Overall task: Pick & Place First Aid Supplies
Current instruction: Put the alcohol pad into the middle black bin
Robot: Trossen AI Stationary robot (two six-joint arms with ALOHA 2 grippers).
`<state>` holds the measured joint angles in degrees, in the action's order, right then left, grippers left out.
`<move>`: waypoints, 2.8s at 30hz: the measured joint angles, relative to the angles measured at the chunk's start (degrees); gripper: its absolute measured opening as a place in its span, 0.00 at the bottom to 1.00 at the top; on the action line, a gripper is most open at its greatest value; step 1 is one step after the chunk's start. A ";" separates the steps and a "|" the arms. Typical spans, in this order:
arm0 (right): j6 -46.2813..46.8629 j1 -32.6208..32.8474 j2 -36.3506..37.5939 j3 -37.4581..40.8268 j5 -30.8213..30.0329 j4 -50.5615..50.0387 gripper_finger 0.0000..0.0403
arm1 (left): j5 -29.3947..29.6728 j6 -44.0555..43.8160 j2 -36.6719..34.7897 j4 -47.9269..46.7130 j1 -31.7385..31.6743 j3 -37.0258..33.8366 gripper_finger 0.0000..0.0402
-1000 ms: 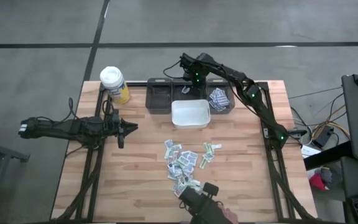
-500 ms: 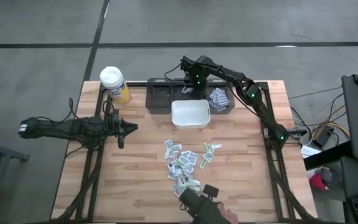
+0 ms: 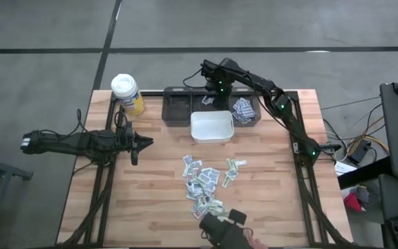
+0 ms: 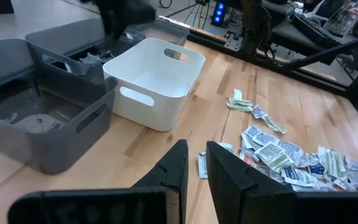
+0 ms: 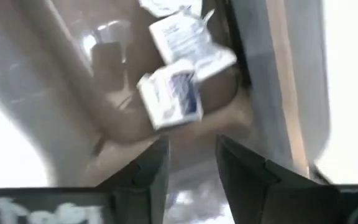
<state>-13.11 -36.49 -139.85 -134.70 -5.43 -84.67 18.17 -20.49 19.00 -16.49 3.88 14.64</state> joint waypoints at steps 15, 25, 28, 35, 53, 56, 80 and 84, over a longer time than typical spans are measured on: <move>12.51 11.57 15.56 0.29 10.86 -5.34 0.38 | -0.27 -0.46 1.26 -0.48 0.00 -0.01 0.13; 16.62 28.31 21.27 0.67 10.92 -5.34 0.34 | -0.70 -0.46 1.79 -0.98 0.00 0.01 0.13; 16.94 33.49 21.23 1.07 10.72 -5.34 0.33 | -0.74 0.15 1.79 -1.22 0.00 -0.01 0.13; 22.66 42.31 21.10 6.53 9.94 -5.33 0.33 | -0.73 1.65 1.79 -1.17 0.01 -0.01 0.13; 40.55 51.16 28.74 40.61 2.22 3.21 0.32 | -0.96 2.36 1.75 -0.48 0.02 -0.01 0.13; 44.00 50.59 32.17 48.06 2.59 10.35 0.32 | -0.96 2.34 1.77 -0.51 0.02 -0.01 0.13; 79.28 46.15 43.16 73.01 8.49 39.44 0.22 | -0.96 2.55 1.77 -0.50 0.02 -0.01 0.13; 79.39 45.97 41.13 73.00 8.45 39.52 0.21 | -0.96 2.60 1.79 -0.50 0.02 0.00 0.13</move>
<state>66.28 9.47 -98.72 -61.70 3.03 -45.15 17.21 -17.89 20.80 -16.99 3.90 14.64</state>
